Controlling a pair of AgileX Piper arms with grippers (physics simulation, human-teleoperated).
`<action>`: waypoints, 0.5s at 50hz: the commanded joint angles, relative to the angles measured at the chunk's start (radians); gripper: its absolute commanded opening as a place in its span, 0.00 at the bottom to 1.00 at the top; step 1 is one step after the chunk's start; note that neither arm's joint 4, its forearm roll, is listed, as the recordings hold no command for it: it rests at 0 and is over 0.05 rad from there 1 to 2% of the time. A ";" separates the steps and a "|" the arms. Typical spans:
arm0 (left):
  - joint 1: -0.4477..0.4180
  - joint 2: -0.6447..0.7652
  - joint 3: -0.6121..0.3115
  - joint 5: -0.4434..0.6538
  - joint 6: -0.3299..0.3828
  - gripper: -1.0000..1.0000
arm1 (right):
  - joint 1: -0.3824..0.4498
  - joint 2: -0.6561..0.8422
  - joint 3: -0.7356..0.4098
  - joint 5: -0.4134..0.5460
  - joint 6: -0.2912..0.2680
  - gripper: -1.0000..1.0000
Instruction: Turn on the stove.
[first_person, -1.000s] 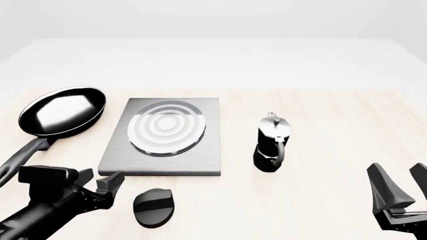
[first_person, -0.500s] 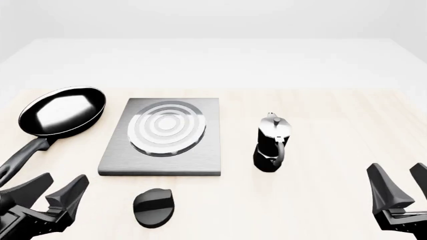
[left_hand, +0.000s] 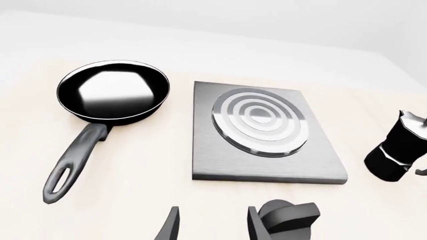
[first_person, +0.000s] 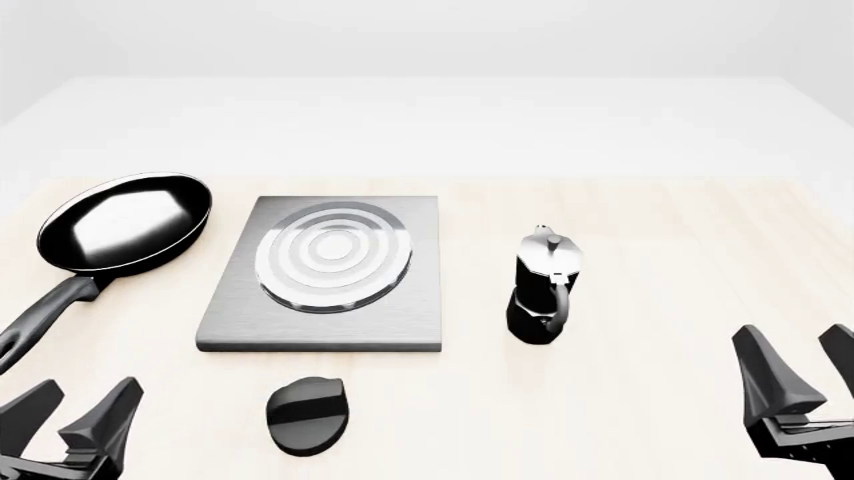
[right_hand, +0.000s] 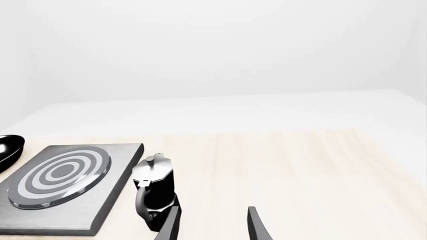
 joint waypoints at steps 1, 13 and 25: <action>0.053 -0.026 0.007 0.031 0.025 1.00 | 0.000 0.002 0.000 -0.002 -0.004 1.00; 0.093 -0.026 0.020 0.103 0.028 1.00 | -0.003 -0.011 0.000 0.007 -0.011 1.00; 0.137 -0.026 0.019 0.130 0.068 1.00 | -0.003 -0.020 0.000 0.015 -0.013 1.00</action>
